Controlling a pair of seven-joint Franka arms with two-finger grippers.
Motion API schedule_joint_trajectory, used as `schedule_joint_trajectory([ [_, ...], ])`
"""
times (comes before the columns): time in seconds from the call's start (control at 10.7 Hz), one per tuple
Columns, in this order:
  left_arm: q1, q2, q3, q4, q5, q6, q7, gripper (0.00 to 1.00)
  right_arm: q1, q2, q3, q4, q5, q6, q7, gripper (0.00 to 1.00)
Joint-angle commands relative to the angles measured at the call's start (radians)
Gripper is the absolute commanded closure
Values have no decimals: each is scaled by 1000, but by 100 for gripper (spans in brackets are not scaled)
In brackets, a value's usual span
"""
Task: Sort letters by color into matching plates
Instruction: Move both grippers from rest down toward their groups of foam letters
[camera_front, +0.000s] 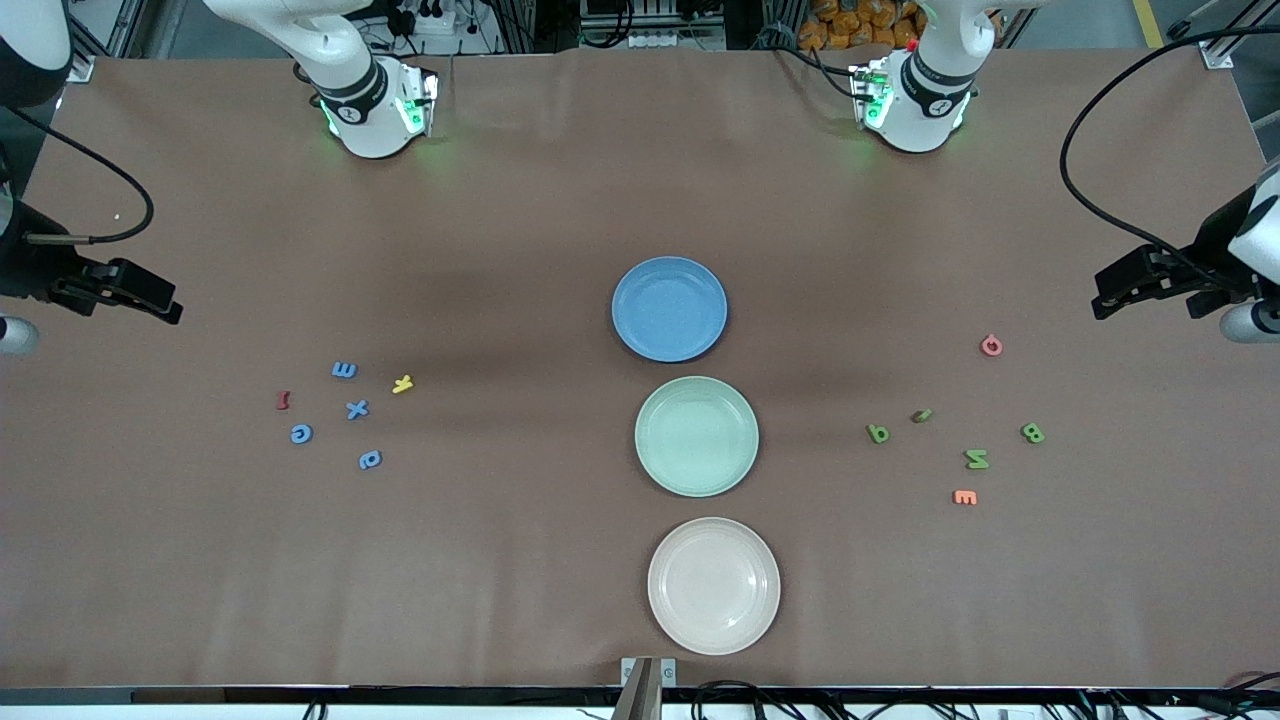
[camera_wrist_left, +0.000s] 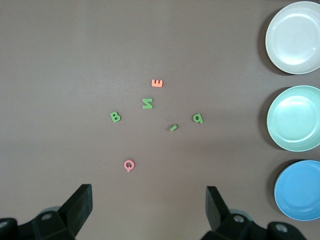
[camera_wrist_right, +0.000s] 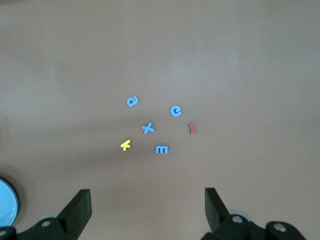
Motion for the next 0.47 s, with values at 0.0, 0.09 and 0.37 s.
schedule_joint_trajectory([
  [0.0, 0, -22, 3, -4, 24, -16, 11, 0, 8, 15, -5, 26, -14, -8, 8, 0],
  [0.09, 9, -19, 3, -6, 15, -16, 10, 0, 8, 15, -5, 26, -15, -7, 6, 0],
  [0.37, 0, 4, 3, -9, 18, -16, 16, 0, 8, 16, -5, 26, -14, -7, 8, 0],
])
